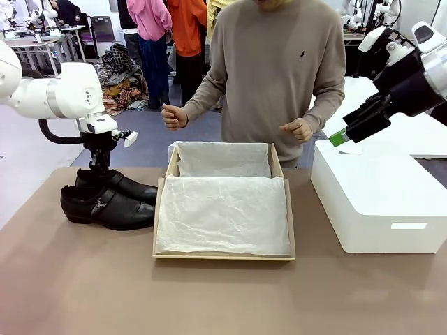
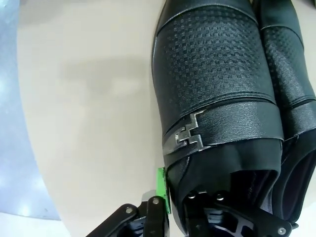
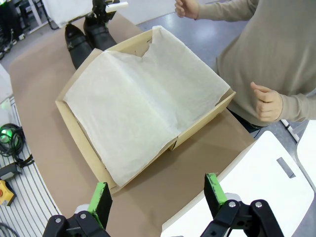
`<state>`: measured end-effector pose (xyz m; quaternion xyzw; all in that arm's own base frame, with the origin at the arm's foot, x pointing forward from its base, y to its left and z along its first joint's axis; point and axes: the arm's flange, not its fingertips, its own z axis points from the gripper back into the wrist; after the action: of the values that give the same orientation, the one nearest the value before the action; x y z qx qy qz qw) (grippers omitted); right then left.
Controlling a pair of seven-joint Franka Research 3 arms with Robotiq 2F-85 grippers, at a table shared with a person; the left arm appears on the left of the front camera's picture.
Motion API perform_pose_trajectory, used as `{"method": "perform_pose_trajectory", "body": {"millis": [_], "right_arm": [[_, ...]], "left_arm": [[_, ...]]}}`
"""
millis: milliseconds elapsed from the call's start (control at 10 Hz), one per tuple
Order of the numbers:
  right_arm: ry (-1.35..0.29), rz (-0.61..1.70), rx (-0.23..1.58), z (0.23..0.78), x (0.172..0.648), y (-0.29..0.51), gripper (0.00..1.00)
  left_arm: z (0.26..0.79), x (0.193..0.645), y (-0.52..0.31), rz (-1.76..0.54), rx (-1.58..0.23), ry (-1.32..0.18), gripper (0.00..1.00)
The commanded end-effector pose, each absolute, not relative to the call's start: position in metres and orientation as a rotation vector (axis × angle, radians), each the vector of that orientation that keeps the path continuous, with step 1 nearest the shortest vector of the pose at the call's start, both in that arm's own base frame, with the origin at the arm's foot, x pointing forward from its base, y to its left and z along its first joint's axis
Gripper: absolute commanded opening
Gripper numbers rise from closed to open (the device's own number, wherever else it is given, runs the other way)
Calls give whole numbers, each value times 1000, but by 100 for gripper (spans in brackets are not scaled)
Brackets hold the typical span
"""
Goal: Pack the shoes into the box.
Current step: Place one shoe of the Shoes into the Shoes Box.
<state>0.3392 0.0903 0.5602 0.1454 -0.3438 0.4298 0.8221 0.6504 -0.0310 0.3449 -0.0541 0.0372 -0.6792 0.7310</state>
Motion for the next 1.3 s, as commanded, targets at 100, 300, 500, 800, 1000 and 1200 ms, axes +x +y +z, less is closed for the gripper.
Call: {"method": "perform_pose_trajectory", "body": {"millis": [100, 300, 500, 800, 1000, 1200], "right_arm": [[-738, 914, 310, 560, 339, 90, 100], [-738, 914, 310, 560, 339, 90, 100], [-738, 914, 310, 560, 339, 90, 100], [-738, 914, 310, 560, 339, 90, 100], [-738, 914, 310, 560, 339, 90, 100], [-738, 914, 310, 560, 339, 90, 100]], "left_arm": [[348, 653, -30, -1474, -74, 121, 0], [351, 652, -30, -1466, -57, 120, 0], [364, 650, -21, -1451, -40, 79, 0], [397, 660, 9, -1360, -2, 25, 0], [430, 666, 29, -1319, 28, -6, 0], [464, 667, 33, -1305, 60, -18, 0]]}}
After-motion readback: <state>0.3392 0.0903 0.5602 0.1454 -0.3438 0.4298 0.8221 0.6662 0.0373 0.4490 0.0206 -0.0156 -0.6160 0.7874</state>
